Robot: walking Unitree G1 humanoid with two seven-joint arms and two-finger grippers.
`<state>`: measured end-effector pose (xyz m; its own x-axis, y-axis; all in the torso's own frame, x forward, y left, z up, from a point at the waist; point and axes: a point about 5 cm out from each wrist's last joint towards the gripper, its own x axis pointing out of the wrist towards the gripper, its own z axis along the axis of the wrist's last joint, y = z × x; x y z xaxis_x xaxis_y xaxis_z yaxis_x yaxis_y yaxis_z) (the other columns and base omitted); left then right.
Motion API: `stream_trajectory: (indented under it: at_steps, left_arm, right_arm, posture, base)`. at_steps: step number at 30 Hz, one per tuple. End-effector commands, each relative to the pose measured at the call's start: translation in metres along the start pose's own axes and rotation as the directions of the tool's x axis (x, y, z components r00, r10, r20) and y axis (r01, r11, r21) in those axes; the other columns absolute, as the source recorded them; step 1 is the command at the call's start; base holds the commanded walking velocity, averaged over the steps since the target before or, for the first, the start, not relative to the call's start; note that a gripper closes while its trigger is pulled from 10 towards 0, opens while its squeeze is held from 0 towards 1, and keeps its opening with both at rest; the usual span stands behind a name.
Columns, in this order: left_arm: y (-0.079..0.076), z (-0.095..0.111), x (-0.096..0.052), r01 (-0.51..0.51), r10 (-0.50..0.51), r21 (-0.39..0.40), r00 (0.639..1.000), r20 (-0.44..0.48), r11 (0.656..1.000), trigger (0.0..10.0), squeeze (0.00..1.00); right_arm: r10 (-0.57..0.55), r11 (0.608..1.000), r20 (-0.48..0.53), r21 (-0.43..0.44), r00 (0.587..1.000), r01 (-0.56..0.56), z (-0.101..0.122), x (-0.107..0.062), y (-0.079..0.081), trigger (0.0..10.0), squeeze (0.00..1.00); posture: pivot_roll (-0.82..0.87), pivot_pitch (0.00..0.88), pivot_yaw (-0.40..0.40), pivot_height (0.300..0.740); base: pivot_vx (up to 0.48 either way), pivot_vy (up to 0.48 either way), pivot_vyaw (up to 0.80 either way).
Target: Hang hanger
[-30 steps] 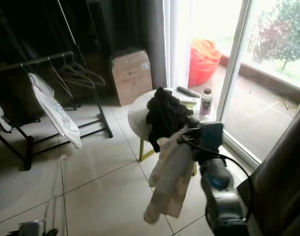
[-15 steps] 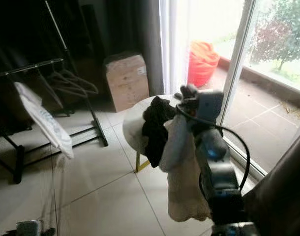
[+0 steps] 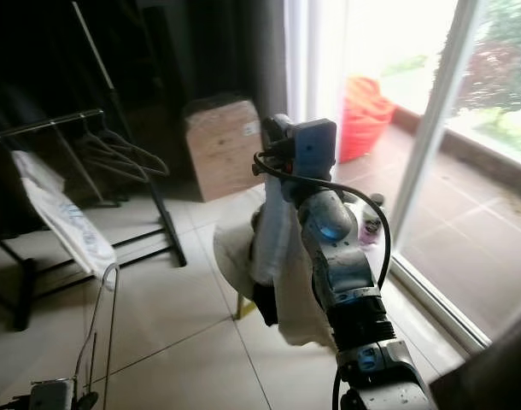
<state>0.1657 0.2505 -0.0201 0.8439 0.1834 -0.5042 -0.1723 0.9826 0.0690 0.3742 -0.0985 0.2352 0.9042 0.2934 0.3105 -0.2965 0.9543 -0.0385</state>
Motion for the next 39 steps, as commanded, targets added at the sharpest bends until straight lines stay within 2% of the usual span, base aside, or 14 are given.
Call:
stream_trajectory:
  at_steps: [1, 7, 12, 16, 19, 20, 21, 22, 24, 25, 26, 28, 32, 39]
  left_arm:
    - [0.008, 0.005, 0.000, -0.017, 0.017, 0.028, 1.000, 0.014, 0.999, 10.0, 0.00]
    - [0.007, 0.004, 0.000, -0.016, 0.016, 0.027, 1.000, 0.012, 1.000, 10.0, 0.00]
    - [0.004, 0.004, 0.000, -0.009, 0.009, 0.028, 1.000, 0.010, 1.000, 10.0, 0.00]
    - [0.003, 0.003, 0.000, -0.004, 0.004, 0.030, 1.000, 0.009, 1.000, 10.0, 0.00]
    - [0.002, 0.000, 0.000, 0.014, -0.013, 0.027, 1.000, -0.020, 1.000, 10.0, 0.00]
    - [0.000, -0.002, -0.001, 0.035, -0.034, 0.027, 0.999, -0.034, 0.999, 10.0, 0.00]
    - [-0.001, -0.002, -0.001, 0.043, -0.043, 0.028, 0.999, -0.032, 0.999, 10.0, 0.00]
    - [-0.001, -0.002, -0.001, 0.043, -0.043, 0.028, 0.999, -0.032, 0.999, 10.0, 0.00]
    - [-0.004, -0.002, -0.003, 0.046, -0.046, 0.024, 0.999, -0.024, 0.999, 10.0, 0.00]
    - [-0.004, -0.002, -0.003, 0.046, -0.046, 0.024, 0.999, -0.024, 0.999, 10.0, 0.00]
    - [-0.005, -0.002, -0.003, 0.051, -0.050, 0.024, 0.998, -0.030, 0.998, 10.0, 0.00]
    - [-0.005, -0.003, -0.003, 0.054, -0.053, 0.026, 0.998, -0.034, 0.998, 10.0, 0.00]
    - [-0.006, -0.004, -0.004, 0.069, -0.067, 0.030, 0.997, -0.049, 0.997, 10.0, 0.00]
    - [-0.012, -0.005, -0.006, 0.097, -0.095, 0.035, 0.993, -0.064, 0.995, 10.0, 0.00]
  right_arm:
    - [0.023, 1.000, 0.068, -0.009, 0.997, -0.023, 0.018, 0.010, 0.009, 10.0, 0.00]
    - [0.000, 0.999, 0.079, -0.034, 0.997, 0.003, 0.021, 0.017, 0.003, 10.0, 0.00]
    - [-0.030, 0.997, 0.117, -0.061, 0.993, 0.037, 0.035, 0.027, -0.007, 10.0, 0.00]
    - [-0.051, 0.995, 0.095, -0.076, 0.994, 0.058, 0.033, 0.029, -0.013, 10.0, 0.00]
    - [-0.087, 0.991, -0.080, -0.107, 0.993, 0.078, 0.000, 0.023, -0.021, 10.0, 0.00]
    - [-0.096, 0.990, -0.199, -0.125, 0.975, 0.072, -0.021, 0.017, -0.024, 10.0, 0.00]
    - [-0.079, 0.991, -0.264, -0.125, 0.961, 0.047, -0.033, 0.012, -0.023, 10.0, 0.00]
    - [-0.079, 0.991, -0.264, -0.125, 0.961, 0.047, -0.033, 0.012, -0.023, 10.0, 0.00]
    - [-0.030, 0.994, -0.368, -0.105, 0.929, -0.009, -0.058, -0.001, -0.020, 10.0, 0.00]
    - [-0.030, 0.994, -0.368, -0.105, 0.929, -0.009, -0.058, -0.001, -0.020, 10.0, 0.00]
    - [-0.030, 0.998, -0.424, -0.065, 0.905, 0.003, -0.076, -0.015, -0.023, 10.0, 0.00]
    - [-0.032, 0.999, -0.449, -0.046, 0.893, 0.013, -0.083, -0.020, -0.024, 10.0, 0.00]
    - [-0.005, 1.000, -0.548, -0.010, 0.836, -0.001, -0.108, -0.044, -0.026, 10.0, 0.00]
    - [-0.023, 1.000, -0.631, -0.022, 0.775, 0.012, -0.130, -0.063, -0.029, 10.0, 0.00]
  posture:
    - [-0.05, 0.054, 0.063, 0.740]
    - [-0.05, 0.047, 0.063, 0.740]
    - [-0.05, 0.045, 0.062, 0.740]
    - [-0.05, 0.049, 0.064, 0.740]
    - [-0.04, 0.056, 0.065, 0.740]
    - [-0.04, 0.060, 0.067, 0.740]
    - [-0.04, 0.063, 0.067, 0.740]
    - [-0.04, 0.063, 0.067, 0.740]
    - [-0.04, 0.063, 0.067, 0.740]
    - [-0.04, 0.063, 0.067, 0.740]
    - [-0.04, 0.069, 0.067, 0.740]
    - [-0.04, 0.070, 0.067, 0.740]
    - [-0.04, 0.078, 0.073, 0.740]
    - [-0.04, 0.084, 0.074, 0.740]
  base:
    - [0.480, 0.000, 0.00]
    - [0.411, 0.000, 0.00]
    - [0.418, 0.000, 0.00]
    - [0.428, 0.000, 0.00]
    - [0.399, 0.000, 0.00]
    - [0.259, 0.000, 0.00]
    - [0.000, 0.000, 0.00]
    - [0.000, 0.000, 0.00]
    - [0.000, 0.000, 0.00]
    - [0.000, 0.000, 0.00]
    - [0.000, 0.000, 0.00]
    - [0.000, 0.000, 0.00]
    - [0.000, 0.000, 0.00]
    - [0.000, 0.000, 0.00]
